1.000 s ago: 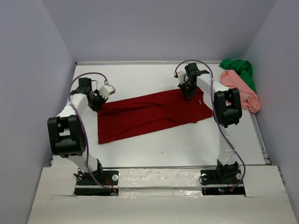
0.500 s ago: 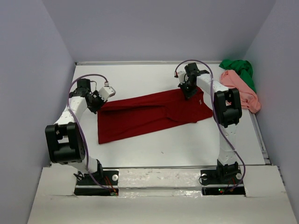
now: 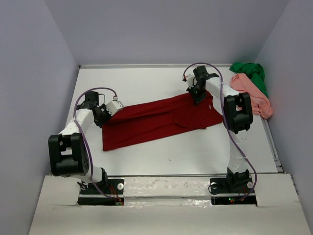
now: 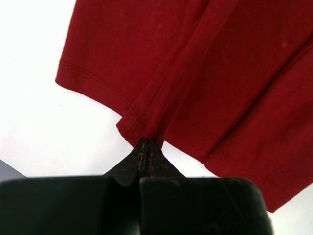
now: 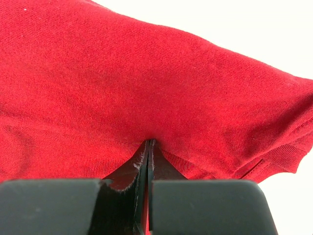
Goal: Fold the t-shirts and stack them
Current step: Fold the other side of the tshirt into a rectangle
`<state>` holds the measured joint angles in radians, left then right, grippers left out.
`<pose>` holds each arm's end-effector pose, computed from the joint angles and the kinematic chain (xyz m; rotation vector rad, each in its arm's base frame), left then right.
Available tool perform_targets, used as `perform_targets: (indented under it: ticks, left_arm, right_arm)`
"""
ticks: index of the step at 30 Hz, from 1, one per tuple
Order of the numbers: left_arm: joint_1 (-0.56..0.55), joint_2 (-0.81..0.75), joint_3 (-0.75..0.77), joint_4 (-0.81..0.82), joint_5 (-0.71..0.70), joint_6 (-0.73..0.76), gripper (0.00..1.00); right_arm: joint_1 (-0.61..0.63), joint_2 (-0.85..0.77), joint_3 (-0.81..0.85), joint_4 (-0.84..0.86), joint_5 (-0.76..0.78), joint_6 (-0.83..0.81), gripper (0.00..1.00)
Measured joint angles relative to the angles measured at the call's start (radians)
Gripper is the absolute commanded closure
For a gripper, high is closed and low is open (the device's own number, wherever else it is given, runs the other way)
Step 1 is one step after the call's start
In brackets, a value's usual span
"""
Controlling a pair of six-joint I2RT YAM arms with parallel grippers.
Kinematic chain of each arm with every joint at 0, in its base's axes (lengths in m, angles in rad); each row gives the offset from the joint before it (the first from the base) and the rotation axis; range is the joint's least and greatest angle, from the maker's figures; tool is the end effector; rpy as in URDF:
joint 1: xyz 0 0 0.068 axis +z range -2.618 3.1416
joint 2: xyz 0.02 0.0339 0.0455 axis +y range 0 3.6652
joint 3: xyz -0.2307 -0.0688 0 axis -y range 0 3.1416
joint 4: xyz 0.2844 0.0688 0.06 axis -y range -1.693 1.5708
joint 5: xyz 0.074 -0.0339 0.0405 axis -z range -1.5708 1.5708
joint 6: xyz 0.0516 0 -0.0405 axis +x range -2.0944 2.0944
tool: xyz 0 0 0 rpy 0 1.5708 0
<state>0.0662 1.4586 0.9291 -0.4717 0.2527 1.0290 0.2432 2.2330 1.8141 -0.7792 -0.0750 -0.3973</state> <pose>0.3369 0.0094 0.1465 1.2529 2.1955 0.1111 0.4763 0.1222 0.1177 -0.8886 2.6170 0.0633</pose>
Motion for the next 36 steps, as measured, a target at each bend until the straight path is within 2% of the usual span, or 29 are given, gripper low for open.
perform_targets:
  ticks: [9, 11, 14, 22, 30, 36]
  left_arm:
    - [-0.031, 0.005, -0.039, 0.093, -0.071, -0.014, 1.00]
    - [-0.041, 0.011, -0.039, 0.119, -0.087, -0.025, 0.89]
    - [-0.056, 0.031, -0.041, 0.156, -0.113, -0.043, 0.80]
    - [-0.127, 0.059, -0.098, 0.200, -0.179, -0.051, 0.75]
    - [-0.133, 0.057, -0.105, 0.195, -0.250, -0.023, 0.63]
    - [-0.133, 0.025, -0.105, 0.167, -0.293, 0.008, 0.63]
  right_arm:
    - [0.000, 0.001, 0.003, -0.005, 0.000, -0.004, 1.00]
    - [0.000, 0.001, 0.003, -0.005, 0.000, -0.005, 1.00]
    - [0.000, 0.001, 0.003, -0.006, 0.001, -0.007, 1.00]
    - [0.000, 0.001, 0.004, -0.007, 0.015, -0.018, 1.00]
    - [0.000, 0.013, 0.026, -0.026, 0.022, -0.024, 1.00]
    - [0.000, 0.016, 0.032, -0.034, 0.024, -0.025, 1.00]
